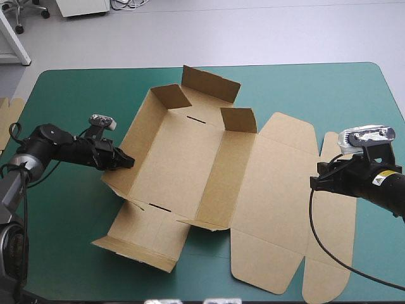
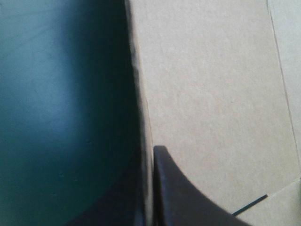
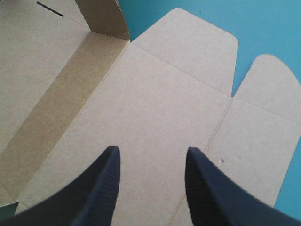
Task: Fold the box
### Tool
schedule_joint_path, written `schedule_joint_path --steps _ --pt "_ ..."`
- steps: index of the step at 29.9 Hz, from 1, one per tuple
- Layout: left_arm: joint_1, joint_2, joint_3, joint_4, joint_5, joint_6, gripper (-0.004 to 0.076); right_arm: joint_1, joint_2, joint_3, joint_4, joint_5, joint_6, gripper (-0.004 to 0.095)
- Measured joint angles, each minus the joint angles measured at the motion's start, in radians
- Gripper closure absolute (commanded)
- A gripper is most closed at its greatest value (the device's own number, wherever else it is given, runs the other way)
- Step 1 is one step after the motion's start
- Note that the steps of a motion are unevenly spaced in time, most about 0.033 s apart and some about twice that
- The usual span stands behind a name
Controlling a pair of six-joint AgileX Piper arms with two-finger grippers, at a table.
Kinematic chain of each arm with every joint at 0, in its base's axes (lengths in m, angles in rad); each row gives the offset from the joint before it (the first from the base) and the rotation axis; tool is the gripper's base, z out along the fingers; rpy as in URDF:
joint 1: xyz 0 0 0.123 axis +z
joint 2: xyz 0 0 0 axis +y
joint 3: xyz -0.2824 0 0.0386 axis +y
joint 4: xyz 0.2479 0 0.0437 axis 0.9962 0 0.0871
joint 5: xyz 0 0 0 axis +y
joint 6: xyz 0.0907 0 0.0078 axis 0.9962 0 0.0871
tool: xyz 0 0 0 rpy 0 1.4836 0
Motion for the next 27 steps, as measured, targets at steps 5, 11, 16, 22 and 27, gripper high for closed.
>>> schedule_joint_path --steps 5,11,16,22,27 --pt "0.0 0.054 -0.137 0.091 0.099 -0.024 0.0734 0.0 0.0 0.0 0.0 0.001 0.0 0.0494" --pt "-0.009 0.125 -0.282 0.196 0.166 -0.026 0.0734 0.0 0.0 0.0 0.005 0.002 0.0 0.0494" --pt "-0.068 0.159 -0.409 0.304 0.163 -0.027 0.0734 0.0 0.0 0.0 0.013 0.002 0.0 0.0494" --pt "-0.18 0.217 -0.557 0.434 0.161 0.01 0.0733 0.0 0.0 0.0 0.015 0.003 0.0 0.0494" --pt "-0.268 0.27 -0.67 0.575 0.144 0.071 0.0727 0.0 0.0 0.0 0.015 0.004 0.0 0.0494"
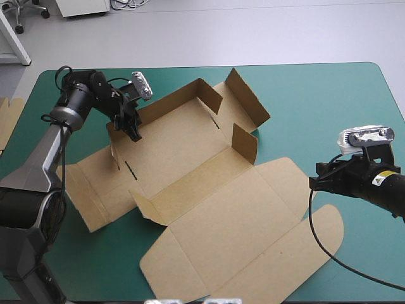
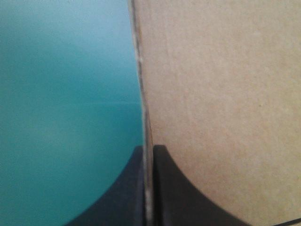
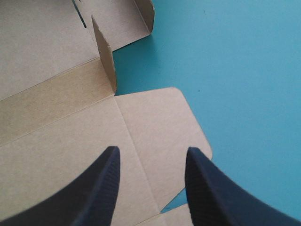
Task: Fold the box
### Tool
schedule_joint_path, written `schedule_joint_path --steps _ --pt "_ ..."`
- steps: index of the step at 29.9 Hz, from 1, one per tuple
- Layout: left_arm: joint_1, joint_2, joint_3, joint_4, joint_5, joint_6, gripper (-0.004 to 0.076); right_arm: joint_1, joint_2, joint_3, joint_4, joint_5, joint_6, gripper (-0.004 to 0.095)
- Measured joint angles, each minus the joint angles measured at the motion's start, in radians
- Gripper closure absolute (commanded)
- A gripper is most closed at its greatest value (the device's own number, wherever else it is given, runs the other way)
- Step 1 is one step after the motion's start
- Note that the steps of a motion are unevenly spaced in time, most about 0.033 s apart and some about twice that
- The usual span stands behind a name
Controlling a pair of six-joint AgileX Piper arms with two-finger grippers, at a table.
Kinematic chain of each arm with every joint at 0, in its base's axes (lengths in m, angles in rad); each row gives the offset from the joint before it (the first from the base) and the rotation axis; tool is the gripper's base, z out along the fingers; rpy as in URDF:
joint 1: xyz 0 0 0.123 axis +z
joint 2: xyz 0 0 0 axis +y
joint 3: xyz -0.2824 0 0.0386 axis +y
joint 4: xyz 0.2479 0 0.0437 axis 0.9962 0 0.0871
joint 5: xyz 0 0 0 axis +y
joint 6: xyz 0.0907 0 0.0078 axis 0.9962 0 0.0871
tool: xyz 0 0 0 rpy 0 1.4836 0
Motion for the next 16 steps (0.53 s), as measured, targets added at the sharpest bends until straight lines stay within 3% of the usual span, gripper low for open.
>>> schedule_joint_path --steps 6,12,16 --pt "-0.041 0.053 -0.095 0.096 -0.061 0.122 0.0727 0.0 0.0 0.0 0.005 0.011 0.0 0.0494" --pt "-0.07 0.057 -0.119 0.128 -0.218 0.229 0.0735 0.0 0.0 0.0 0.027 0.014 0.0 0.0494" --pt "-0.104 0.055 -0.12 0.139 -0.237 0.287 0.0734 0.0 0.0 0.0 0.029 0.017 0.0 0.0494"
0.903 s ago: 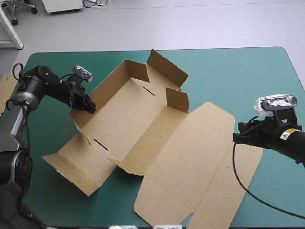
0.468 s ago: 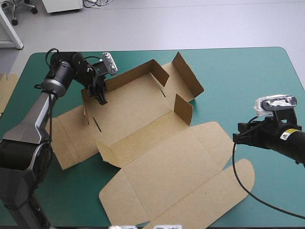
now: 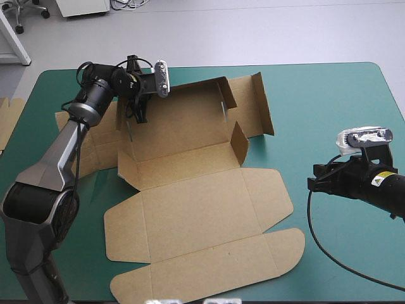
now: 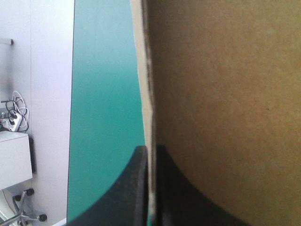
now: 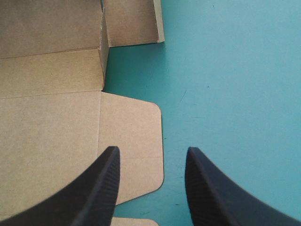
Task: Fold the box
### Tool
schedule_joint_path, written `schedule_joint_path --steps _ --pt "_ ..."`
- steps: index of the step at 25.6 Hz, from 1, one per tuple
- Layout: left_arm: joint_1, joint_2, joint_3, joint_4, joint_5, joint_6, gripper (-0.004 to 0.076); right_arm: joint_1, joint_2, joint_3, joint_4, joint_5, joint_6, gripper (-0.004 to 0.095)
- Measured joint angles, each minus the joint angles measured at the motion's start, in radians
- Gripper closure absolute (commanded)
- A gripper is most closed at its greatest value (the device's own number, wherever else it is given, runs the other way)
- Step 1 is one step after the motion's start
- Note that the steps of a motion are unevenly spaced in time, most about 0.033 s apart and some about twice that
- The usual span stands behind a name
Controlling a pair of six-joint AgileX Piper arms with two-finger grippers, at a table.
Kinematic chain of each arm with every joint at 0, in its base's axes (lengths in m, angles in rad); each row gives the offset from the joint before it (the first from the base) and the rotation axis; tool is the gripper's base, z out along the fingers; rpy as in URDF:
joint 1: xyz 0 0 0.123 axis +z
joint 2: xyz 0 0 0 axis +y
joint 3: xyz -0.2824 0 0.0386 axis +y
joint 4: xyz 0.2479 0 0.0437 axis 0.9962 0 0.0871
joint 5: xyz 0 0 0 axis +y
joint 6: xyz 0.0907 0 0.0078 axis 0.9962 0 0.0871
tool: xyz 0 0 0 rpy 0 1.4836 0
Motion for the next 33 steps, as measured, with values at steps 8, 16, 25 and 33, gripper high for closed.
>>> schedule_joint_path --steps 8,16,25,33 --pt "-0.079 -0.121 0.155 0.063 -0.104 -0.141 0.0734 0.0 0.0 0.0 -0.076 -0.044 0.003 0.0494" --pt "-0.199 -0.314 0.445 0.278 -0.309 -0.366 0.0734 0.0 0.0 -0.008 -0.091 -0.07 0.034 0.0494" --pt "-0.344 -0.452 0.649 0.629 -0.367 -0.759 0.0734 0.0 0.021 -0.129 -0.124 -0.029 0.062 0.0494" --pt "-0.52 -0.584 0.883 1.155 -0.334 -1.349 0.0734 0.0 0.253 -0.258 -0.143 0.02 0.064 0.0494"
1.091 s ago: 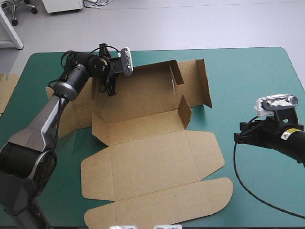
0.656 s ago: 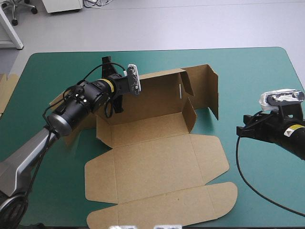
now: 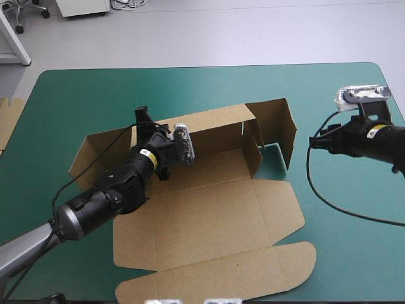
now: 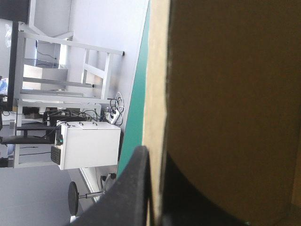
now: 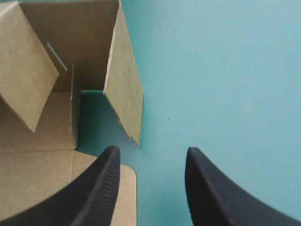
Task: Fold the box
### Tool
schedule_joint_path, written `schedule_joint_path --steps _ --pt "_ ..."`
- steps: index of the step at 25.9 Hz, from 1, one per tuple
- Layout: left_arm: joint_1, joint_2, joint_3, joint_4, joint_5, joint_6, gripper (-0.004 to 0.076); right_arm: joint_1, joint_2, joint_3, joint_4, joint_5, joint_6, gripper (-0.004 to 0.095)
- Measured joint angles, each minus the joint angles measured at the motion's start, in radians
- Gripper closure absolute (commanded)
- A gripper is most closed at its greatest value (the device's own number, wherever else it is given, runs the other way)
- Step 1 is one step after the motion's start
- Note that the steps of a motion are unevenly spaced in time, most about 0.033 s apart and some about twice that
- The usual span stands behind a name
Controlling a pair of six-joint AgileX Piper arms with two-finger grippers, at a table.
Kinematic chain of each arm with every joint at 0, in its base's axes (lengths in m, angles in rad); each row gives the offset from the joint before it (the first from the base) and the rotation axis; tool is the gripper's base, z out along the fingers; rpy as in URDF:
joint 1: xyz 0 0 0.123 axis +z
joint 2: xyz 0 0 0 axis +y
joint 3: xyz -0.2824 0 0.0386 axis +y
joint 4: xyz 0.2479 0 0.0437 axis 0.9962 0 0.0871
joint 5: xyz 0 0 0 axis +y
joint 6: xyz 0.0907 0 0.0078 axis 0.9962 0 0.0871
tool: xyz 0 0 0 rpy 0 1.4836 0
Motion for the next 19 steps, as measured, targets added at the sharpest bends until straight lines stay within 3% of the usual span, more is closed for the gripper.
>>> schedule_joint_path --steps 8,19 --pt "-0.119 -0.033 0.038 0.042 0.129 -0.084 0.0734 0.0 0.275 -0.331 0.062 0.045 -0.027 0.0494" --pt "-0.125 -0.033 0.04 0.072 0.157 -0.101 0.0734 0.0 0.593 -0.616 0.15 0.136 -0.063 0.0494"
